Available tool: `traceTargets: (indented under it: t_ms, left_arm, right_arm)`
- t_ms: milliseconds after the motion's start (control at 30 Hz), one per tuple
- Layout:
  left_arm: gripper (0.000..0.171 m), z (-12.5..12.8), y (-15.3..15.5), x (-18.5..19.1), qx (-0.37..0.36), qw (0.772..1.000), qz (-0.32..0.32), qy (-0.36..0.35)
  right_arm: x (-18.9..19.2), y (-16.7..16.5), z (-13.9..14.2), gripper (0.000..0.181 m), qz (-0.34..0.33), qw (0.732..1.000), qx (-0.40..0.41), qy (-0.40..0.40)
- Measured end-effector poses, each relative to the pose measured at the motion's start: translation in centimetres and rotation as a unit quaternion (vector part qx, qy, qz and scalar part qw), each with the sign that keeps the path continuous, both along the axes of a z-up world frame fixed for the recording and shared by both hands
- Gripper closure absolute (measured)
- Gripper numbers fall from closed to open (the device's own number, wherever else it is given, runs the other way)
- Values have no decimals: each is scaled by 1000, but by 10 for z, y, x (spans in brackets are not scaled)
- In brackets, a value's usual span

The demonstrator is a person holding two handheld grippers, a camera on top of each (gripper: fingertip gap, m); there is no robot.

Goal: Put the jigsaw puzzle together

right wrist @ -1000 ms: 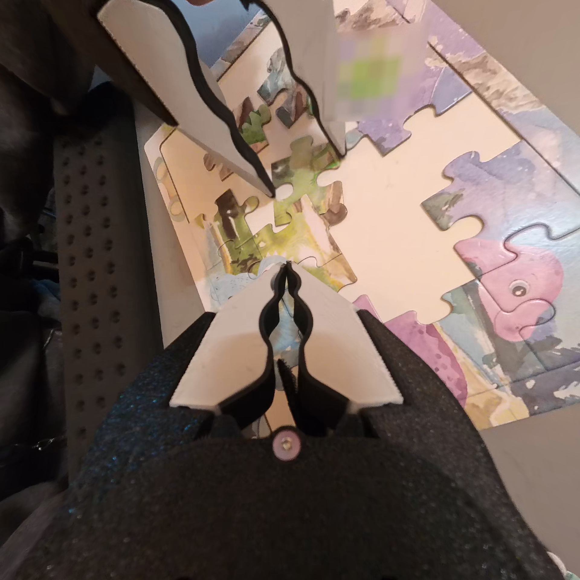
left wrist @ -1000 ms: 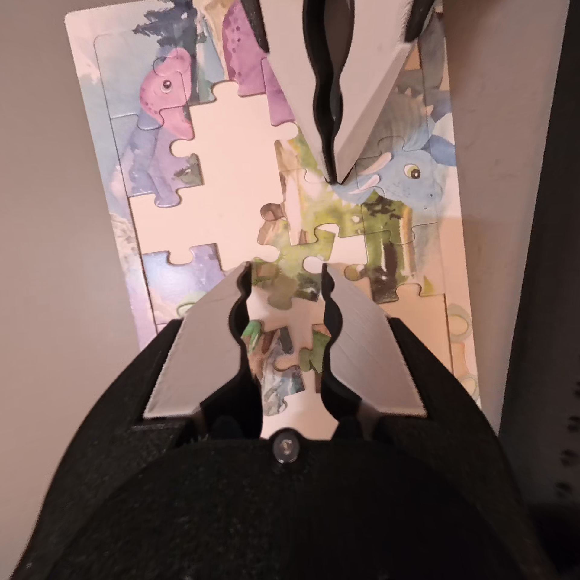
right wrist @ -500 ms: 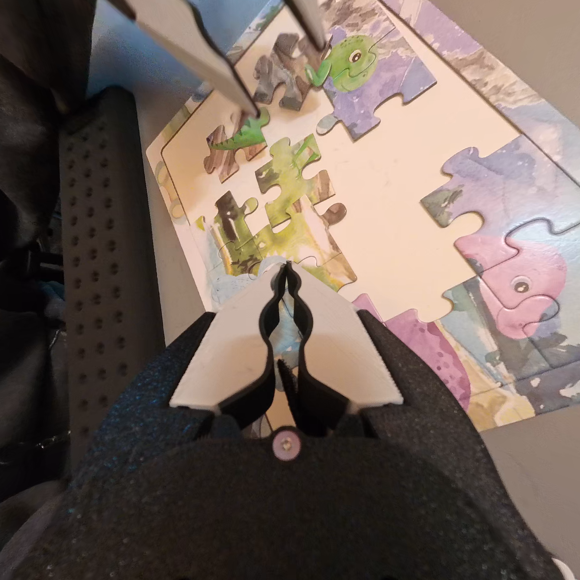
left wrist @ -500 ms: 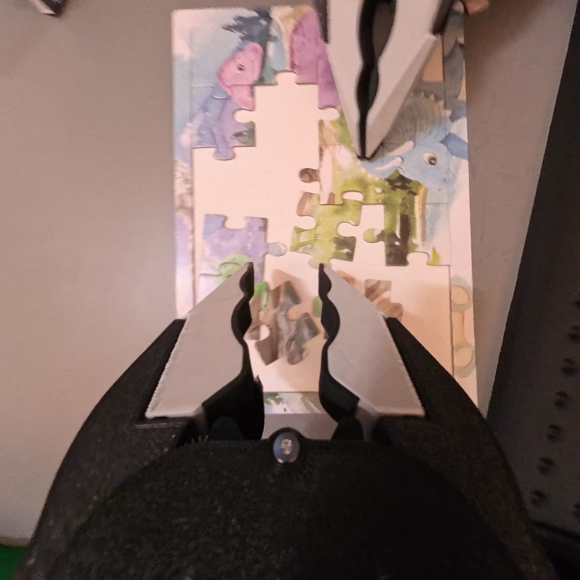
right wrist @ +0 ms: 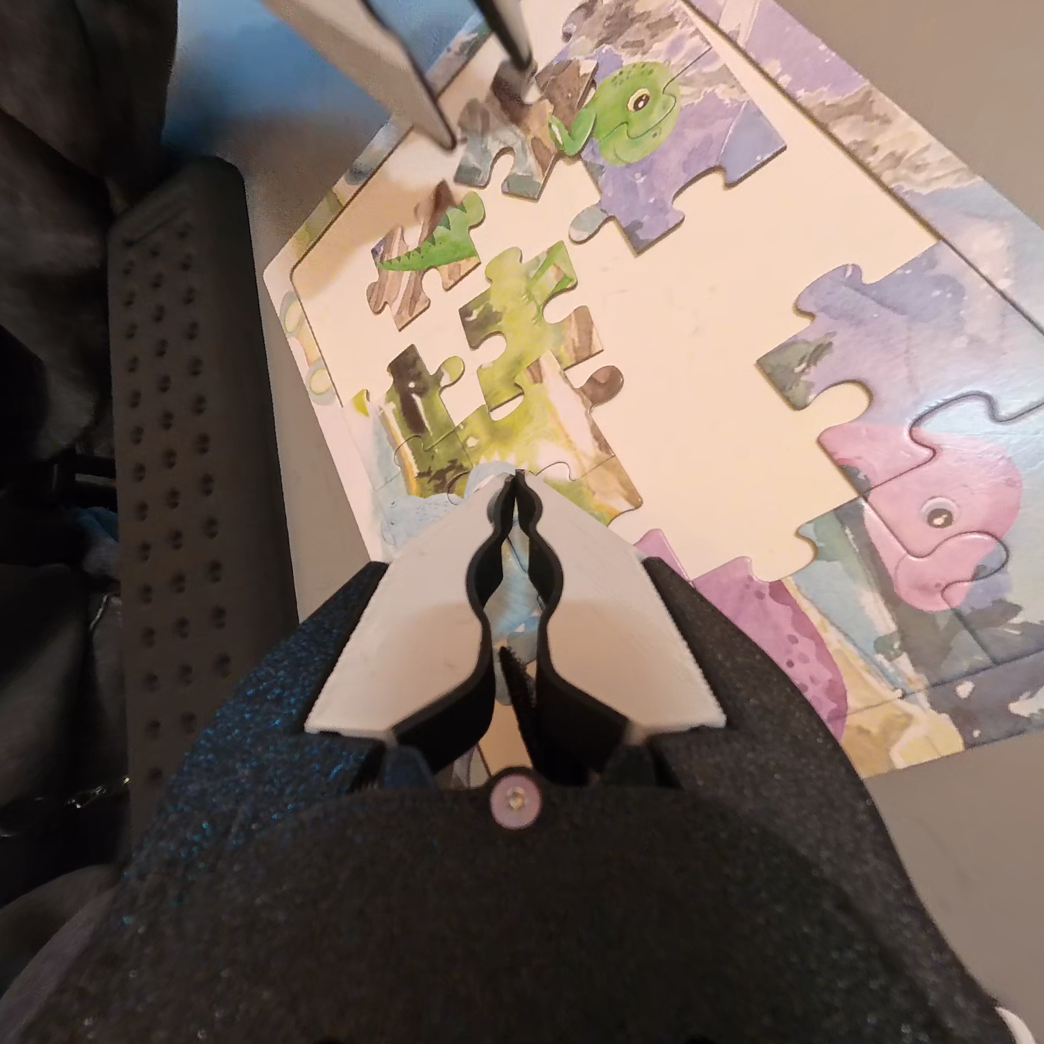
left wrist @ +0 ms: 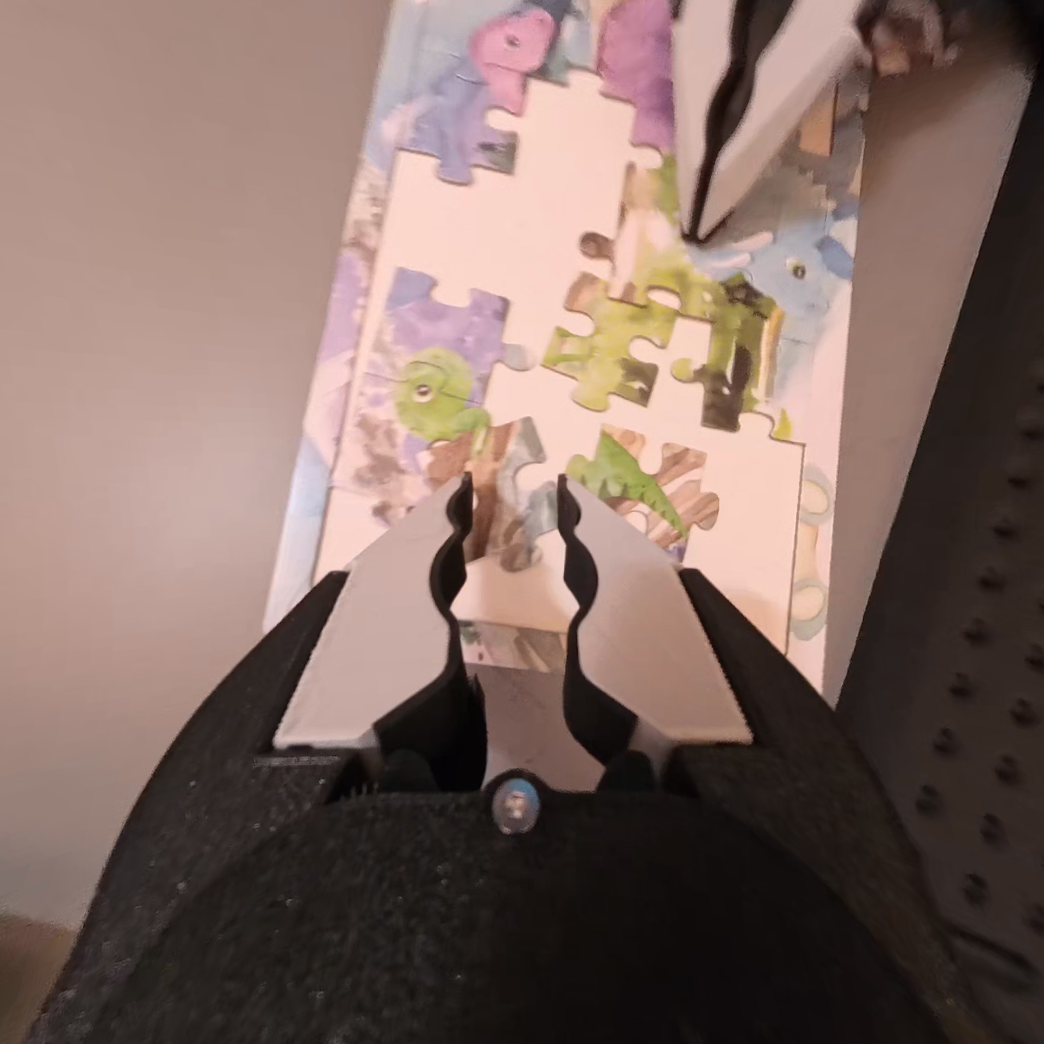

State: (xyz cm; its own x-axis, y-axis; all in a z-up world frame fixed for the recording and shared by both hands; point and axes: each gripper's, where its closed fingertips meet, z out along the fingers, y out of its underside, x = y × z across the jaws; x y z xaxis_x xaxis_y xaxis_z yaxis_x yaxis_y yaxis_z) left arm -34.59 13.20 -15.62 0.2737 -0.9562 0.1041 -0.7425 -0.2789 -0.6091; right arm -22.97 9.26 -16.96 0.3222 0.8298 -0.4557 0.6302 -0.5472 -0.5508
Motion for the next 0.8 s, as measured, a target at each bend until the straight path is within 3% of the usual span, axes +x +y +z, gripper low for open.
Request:
traceTargets:
  t_ms: [67, 233, 400, 533, 700, 800]
  left_arm:
    - [134, -14, -1, -1, 41, 998, -4, 53]
    - [125, -14, -2, -12, 57, 996, 42, 55]
    - [131, -12, -19, -30, 22, 997, 61, 35]
    - [132, -2, -36, -22, -20, 999, 46, -4]
    - [131, 4, 8, -21, 37, 995, 97, 9]
    - [140, -3, 27, -23, 17, 990, 133, 33]
  right_arm:
    - [0, 0, 0, 181, -1, 1000, 0, 2]
    - [0, 0, 0, 181, -1, 1000, -5, 6]
    - [0, 0, 0, 181, -1, 1000, -7, 6]
    - [0, 0, 0, 181, -2, 1000, -7, 6]
    - [0, 0, 0, 181, -3, 1000, -10, 10]
    - [0, 0, 0, 181, -3, 1000, -15, 14]
